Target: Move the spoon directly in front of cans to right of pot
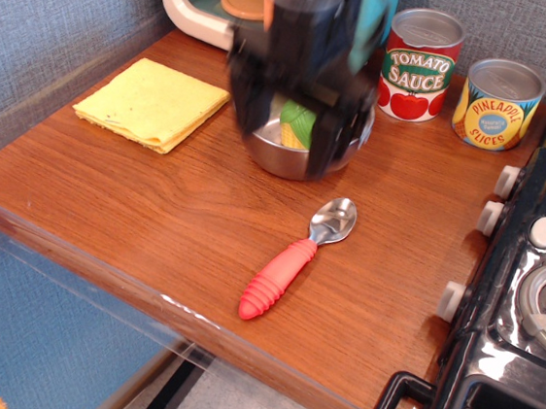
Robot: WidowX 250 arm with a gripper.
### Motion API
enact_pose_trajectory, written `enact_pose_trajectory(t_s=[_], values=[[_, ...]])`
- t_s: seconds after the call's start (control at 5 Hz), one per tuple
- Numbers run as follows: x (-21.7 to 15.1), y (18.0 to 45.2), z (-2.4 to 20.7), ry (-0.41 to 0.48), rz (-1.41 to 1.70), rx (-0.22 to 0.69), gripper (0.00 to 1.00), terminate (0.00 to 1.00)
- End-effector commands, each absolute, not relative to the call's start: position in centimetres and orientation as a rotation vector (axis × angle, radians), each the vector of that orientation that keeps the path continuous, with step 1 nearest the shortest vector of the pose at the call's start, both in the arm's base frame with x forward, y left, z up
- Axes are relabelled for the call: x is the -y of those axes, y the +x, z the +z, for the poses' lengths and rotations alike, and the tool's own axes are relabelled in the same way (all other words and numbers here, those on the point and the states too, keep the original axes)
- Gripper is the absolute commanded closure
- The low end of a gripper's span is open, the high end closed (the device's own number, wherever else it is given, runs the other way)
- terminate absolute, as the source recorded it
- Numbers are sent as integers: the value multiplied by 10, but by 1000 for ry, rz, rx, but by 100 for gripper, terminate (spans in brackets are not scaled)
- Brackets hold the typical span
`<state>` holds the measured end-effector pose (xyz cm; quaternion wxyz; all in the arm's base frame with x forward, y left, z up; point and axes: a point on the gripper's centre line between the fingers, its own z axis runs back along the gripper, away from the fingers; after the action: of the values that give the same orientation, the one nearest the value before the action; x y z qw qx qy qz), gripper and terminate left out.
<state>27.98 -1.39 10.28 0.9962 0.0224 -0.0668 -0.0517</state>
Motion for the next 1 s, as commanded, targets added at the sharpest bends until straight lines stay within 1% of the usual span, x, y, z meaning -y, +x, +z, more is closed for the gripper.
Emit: enact_pose_trajectory(t_s=[0.0, 0.2, 0.4, 0.8], values=[[27, 251, 64, 25, -105, 172, 0, 0], [35, 248, 51, 1, -119, 177, 0, 0], [34, 253, 37, 9, -121, 164, 0, 0], [20, 267, 11, 25, -81, 106, 0, 0]])
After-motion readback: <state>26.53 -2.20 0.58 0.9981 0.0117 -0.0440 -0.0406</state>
